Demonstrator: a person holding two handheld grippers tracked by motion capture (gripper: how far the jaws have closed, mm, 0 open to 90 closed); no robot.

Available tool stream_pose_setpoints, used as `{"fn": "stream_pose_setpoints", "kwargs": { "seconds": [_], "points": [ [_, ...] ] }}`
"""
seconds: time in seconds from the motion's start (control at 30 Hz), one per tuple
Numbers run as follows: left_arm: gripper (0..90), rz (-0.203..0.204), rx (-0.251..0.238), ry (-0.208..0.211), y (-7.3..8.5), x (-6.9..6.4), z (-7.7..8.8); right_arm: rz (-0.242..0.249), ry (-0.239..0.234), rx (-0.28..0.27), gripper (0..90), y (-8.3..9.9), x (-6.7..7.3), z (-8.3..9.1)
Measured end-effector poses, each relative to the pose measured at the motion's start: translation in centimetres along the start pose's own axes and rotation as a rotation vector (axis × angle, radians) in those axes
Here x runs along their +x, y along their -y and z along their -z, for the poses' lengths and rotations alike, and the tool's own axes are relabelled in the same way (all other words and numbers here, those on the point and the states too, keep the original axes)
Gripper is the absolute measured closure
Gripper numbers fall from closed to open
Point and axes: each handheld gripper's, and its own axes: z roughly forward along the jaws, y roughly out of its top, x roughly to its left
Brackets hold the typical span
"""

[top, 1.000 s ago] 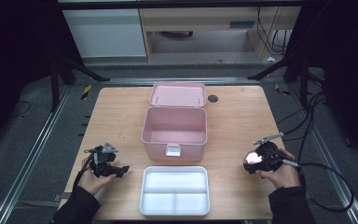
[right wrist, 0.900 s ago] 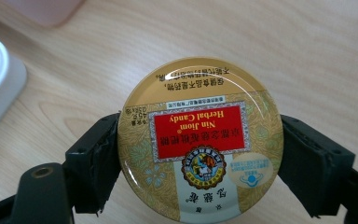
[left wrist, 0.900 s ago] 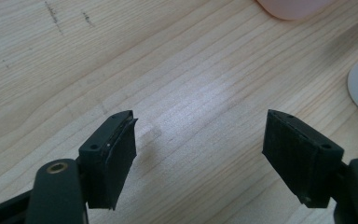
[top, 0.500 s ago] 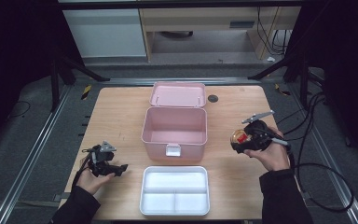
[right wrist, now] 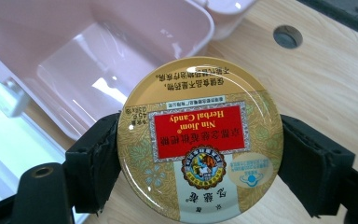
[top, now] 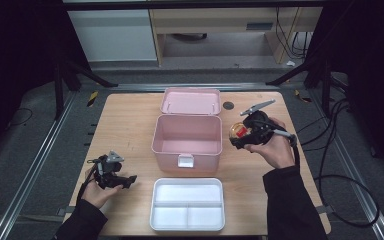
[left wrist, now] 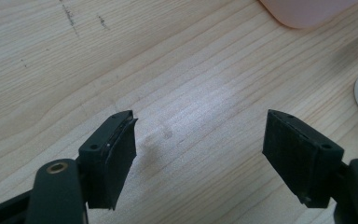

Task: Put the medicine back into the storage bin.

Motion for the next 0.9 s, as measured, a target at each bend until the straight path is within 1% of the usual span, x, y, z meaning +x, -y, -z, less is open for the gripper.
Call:
{"fn": "stream_pose_setpoints", "kwargs": {
  "seconds": [0.17, 0.33, 0.43, 0.5, 0.6, 0.63, 0.8, 0.9],
  "points": [
    [25.1, 0.0, 0.001, 0.002, 0.0, 0.0, 0.0, 0.033, -0.018, 0.0, 20.8, -2.0, 0.8, -0.5],
    [25.1, 0.002, 0.003, 0.007, 0.0, -0.1, -0.1, 0.06, -0.036, 0.009, 20.9, -3.8, 1.6, -1.4],
    [25.1, 0.003, 0.006, 0.007, 0.0, -0.1, -0.2, 0.075, -0.055, 0.014, 20.9, -4.9, 2.1, -1.9],
    [25.2, 0.003, 0.007, 0.007, 0.0, 0.0, -0.2, 0.083, -0.066, 0.016, 20.8, -5.6, 2.4, -2.4],
    [25.1, 0.005, 0.006, 0.007, 0.0, 0.0, -0.1, 0.11, -0.074, 0.021, 20.9, -6.7, 3.0, -3.2],
    [25.1, 0.004, 0.007, 0.006, 0.0, 0.0, -0.2, 0.109, -0.078, 0.023, 20.9, -6.9, 3.2, -3.4],
    [25.2, -0.004, 0.013, 0.007, 0.0, 0.0, -0.3, 0.135, -0.097, 0.025, 20.9, -8.2, 4.3, -4.9],
    [25.1, 0.001, 0.011, 0.01, 0.0, -0.1, -0.3, 0.151, -0.11, 0.025, 20.8, -8.8, 4.8, -5.9]
  ]
}}
